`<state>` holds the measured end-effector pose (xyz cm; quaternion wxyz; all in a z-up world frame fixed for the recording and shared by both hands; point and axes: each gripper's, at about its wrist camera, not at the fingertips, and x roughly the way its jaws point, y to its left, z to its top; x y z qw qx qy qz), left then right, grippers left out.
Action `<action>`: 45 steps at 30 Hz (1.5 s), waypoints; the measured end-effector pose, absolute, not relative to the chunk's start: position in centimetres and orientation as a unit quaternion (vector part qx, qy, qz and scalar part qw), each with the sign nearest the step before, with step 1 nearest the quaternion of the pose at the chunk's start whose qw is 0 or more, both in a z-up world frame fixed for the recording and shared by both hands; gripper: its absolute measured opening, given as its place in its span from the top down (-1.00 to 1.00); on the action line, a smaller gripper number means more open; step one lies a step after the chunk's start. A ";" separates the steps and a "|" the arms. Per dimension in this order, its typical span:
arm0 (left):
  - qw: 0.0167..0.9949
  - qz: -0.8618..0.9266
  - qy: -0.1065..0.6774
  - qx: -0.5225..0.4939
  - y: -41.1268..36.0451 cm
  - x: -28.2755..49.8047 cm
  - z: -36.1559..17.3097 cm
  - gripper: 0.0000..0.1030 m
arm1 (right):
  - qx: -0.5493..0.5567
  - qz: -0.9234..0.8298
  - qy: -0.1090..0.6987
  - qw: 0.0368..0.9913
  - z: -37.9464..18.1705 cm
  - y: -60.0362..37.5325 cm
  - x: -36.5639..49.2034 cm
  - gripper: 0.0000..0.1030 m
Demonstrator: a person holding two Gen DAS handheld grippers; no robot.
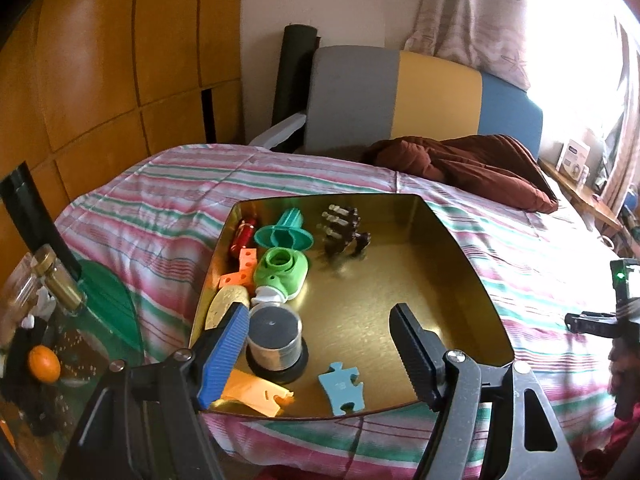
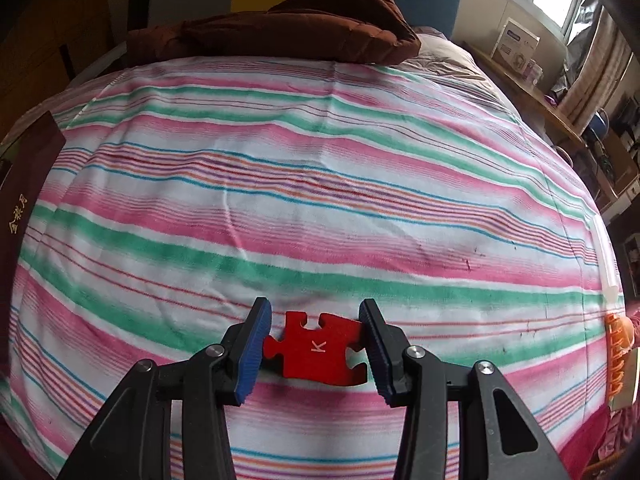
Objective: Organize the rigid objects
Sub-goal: 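Carry the red K puzzle piece into the gold tray and release it with the right tool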
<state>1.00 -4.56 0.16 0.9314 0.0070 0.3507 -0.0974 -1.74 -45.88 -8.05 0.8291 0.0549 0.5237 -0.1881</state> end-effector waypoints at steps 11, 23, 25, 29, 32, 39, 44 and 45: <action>0.932 -0.084 0.352 -0.017 -2.2 0.9 -0.4 -0.43 | 0.082 -0.119 0.527 0.837 -7.2 -40.1 -2.4 0.11; 0.931 -0.036 0.361 -0.035 1.3 0.9 -1.2 -0.43 | 0.063 0.011 0.463 0.884 -1.0 -31.1 1.0 0.11; 0.932 -0.034 0.359 -0.036 1.5 1.0 -1.1 -0.43 | 0.054 0.048 0.452 0.889 0.3 -28.5 2.1 0.11; 0.934 -0.032 0.355 -0.038 1.8 0.9 -1.0 -0.43 | 0.050 0.117 0.456 0.881 1.4 -23.6 4.9 0.11; 0.933 -0.028 0.356 -0.042 2.1 1.0 -1.1 -0.43 | 0.037 0.144 0.467 0.871 0.9 -20.3 7.4 0.11; 0.929 -0.023 0.365 -0.055 3.1 1.5 -1.8 -0.43 | 0.031 0.117 0.529 0.840 -3.1 -15.5 13.6 0.11; 0.925 -0.020 0.374 -0.062 3.5 1.8 -2.5 -0.43 | 0.030 0.077 0.554 0.829 -5.9 -13.8 17.1 0.11; 0.924 -0.019 0.376 -0.063 3.6 1.9 -2.6 -0.43 | 0.028 0.075 0.556 0.827 -6.0 -13.7 17.4 0.11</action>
